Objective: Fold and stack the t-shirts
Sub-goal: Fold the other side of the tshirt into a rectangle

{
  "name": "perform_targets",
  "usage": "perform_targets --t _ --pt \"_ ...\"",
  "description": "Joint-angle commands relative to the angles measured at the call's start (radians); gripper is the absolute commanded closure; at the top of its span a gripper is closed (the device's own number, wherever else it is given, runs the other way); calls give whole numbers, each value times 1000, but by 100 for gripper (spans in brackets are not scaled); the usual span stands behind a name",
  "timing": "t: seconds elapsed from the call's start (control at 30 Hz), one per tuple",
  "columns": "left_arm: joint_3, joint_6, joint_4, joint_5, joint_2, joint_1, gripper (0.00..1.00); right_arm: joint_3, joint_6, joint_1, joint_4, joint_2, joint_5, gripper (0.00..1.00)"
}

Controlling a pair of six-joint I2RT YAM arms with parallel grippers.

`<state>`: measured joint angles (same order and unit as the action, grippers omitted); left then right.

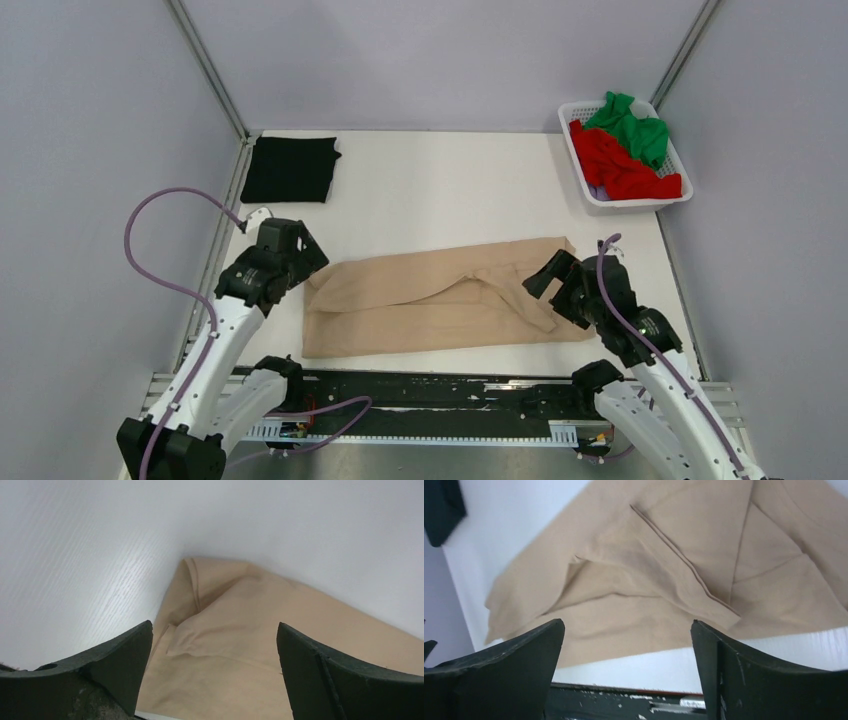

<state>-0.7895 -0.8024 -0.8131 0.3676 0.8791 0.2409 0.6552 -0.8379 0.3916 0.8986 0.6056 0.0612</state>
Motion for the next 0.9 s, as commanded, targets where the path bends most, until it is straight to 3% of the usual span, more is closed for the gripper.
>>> perform_targets --t 0.0,0.13,0.23,0.37,0.5,0.63,0.87 --pt "-56 61 105 -168 -11 0 0 -52 27 3 -278 -32 66 0" --pt "-32 105 277 -477 118 0 0 -67 100 -1 -457 119 47 0" --pt "-16 106 339 -596 284 0 0 -23 154 -20 -519 315 -1 0" --pt "6 113 306 -534 403 0 0 44 186 -37 -535 567 -74 0" --pt "57 104 270 -436 402 -1 0 57 215 -38 -568 687 -121 0" --pt "93 100 229 -314 386 -2 0 34 242 -37 -593 714 -183 0" --pt "101 92 224 -303 420 -2 0 -35 287 -32 -606 635 -416 0"
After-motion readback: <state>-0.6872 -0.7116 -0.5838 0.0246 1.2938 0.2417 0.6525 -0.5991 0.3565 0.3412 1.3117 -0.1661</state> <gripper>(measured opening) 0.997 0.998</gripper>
